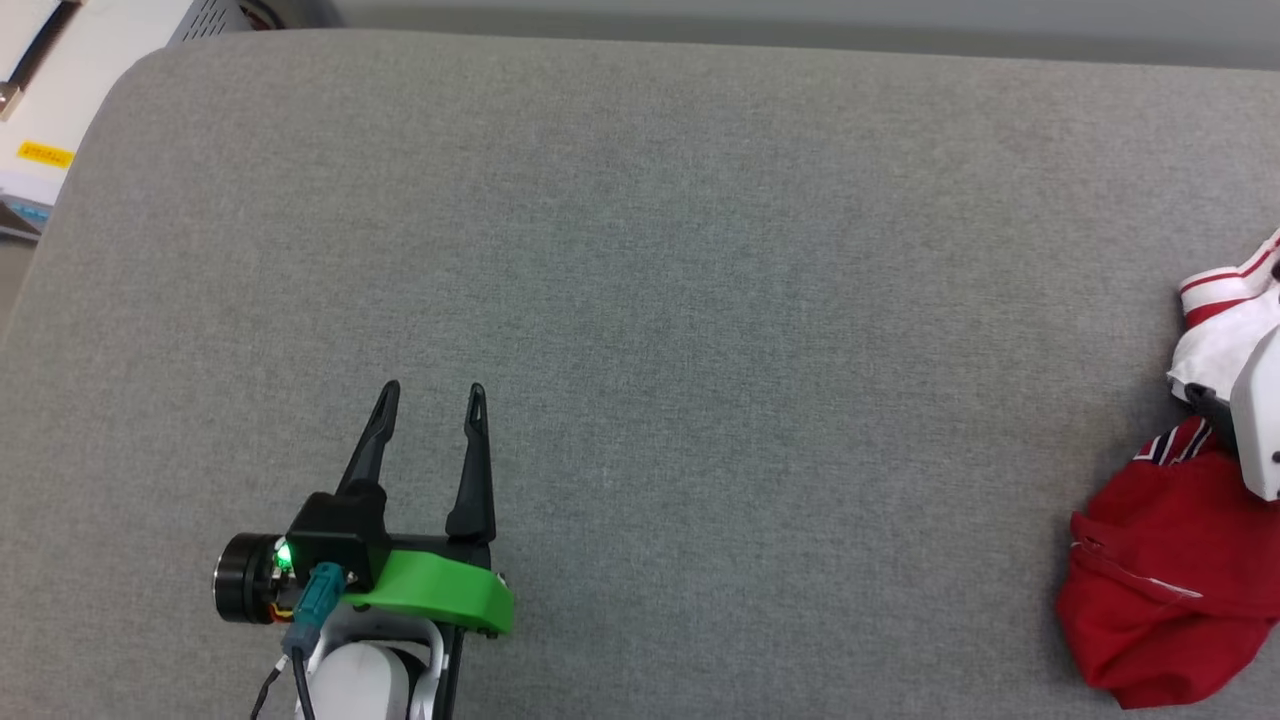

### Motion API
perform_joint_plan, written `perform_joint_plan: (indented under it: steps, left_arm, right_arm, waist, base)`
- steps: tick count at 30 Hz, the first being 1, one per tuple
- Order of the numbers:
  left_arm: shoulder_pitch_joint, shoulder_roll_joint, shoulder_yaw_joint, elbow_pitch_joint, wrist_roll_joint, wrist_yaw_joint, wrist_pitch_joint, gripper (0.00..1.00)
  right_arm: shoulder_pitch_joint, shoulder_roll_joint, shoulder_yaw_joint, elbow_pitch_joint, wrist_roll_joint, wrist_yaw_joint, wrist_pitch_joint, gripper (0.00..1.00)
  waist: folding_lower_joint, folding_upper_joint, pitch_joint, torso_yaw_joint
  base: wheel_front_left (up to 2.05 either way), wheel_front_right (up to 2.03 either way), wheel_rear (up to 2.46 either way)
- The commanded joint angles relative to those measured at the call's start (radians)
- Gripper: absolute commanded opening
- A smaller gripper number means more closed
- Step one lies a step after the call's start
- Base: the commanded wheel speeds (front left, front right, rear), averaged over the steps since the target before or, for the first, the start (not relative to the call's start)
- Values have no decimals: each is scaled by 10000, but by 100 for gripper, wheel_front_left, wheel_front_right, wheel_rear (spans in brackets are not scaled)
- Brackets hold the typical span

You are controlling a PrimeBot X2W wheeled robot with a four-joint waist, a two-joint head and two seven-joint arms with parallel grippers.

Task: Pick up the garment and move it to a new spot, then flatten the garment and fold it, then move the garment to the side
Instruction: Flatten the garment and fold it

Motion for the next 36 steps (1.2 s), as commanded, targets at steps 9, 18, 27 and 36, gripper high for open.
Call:
perform_joint_plan:
  steps: [9, 18, 27, 36]
  left_arm:
    - [-383, -32, -5, 1, -83, 123, -57, 100]
    - [-99, -32, 87, 71, -88, 183, -57, 100]
    - [152, -32, 25, 79, -109, 183, -57, 100]
    - [164, -32, -102, 100, -223, 228, -57, 100]
  right_arm:
    - [-263, 534, 904, 2273, 85, -7, -772, 28]
    - [-70, 415, 582, 2119, 556, -7, -3254, 0]
    - [446, 264, -322, 4, 477, -7, -3987, 0]
    - [-467, 1497, 664, -1329, -207, -7, -3625, 0]
  waist:
    - [0, 0, 671, 507]
    - [0, 0, -32, 171]
    - [0, 0, -546, 62]
    - [0, 0, -469, 608]
  base:
    - [0, 0, 0]
    - [0, 0, 0]
    - [0, 0, 0]
    - [0, 0, 0]
